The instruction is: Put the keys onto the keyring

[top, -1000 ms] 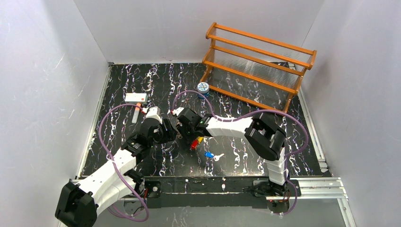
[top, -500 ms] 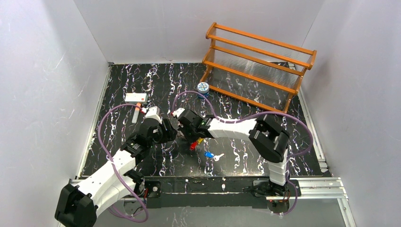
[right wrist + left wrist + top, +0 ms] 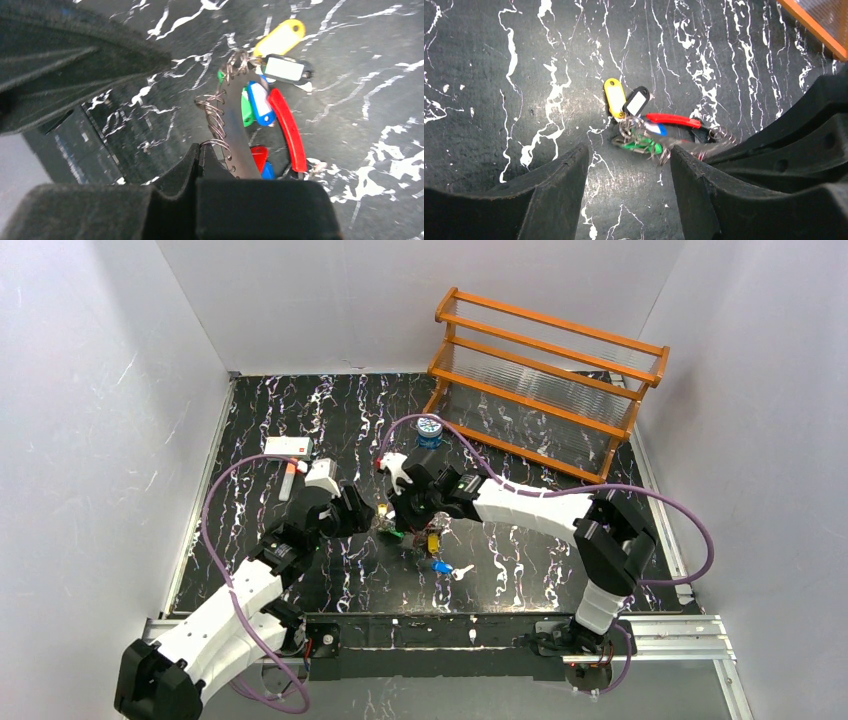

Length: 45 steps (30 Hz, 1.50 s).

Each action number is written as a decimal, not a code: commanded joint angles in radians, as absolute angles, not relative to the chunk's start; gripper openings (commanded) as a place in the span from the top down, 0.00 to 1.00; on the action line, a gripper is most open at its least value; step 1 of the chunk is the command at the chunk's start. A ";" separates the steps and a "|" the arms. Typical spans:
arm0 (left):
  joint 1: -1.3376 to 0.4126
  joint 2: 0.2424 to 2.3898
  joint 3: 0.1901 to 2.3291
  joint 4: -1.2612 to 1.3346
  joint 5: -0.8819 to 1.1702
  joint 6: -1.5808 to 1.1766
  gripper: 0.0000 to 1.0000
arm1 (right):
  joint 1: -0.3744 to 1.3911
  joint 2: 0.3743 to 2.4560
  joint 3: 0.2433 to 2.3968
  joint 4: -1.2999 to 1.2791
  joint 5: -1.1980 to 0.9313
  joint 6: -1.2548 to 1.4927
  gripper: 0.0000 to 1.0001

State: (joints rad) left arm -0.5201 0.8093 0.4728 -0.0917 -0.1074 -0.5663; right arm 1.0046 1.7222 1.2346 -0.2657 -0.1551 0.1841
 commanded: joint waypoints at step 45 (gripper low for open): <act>-0.518 0.598 0.489 -0.134 0.997 0.603 0.68 | 0.857 1.562 1.179 -0.157 -1.172 -0.031 0.99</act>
State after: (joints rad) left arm -0.5190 0.5697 0.4793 -0.1558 0.8776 0.5709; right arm 0.8631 1.6032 1.1629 -0.1768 -1.1271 -0.0143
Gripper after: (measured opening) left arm 0.361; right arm 0.031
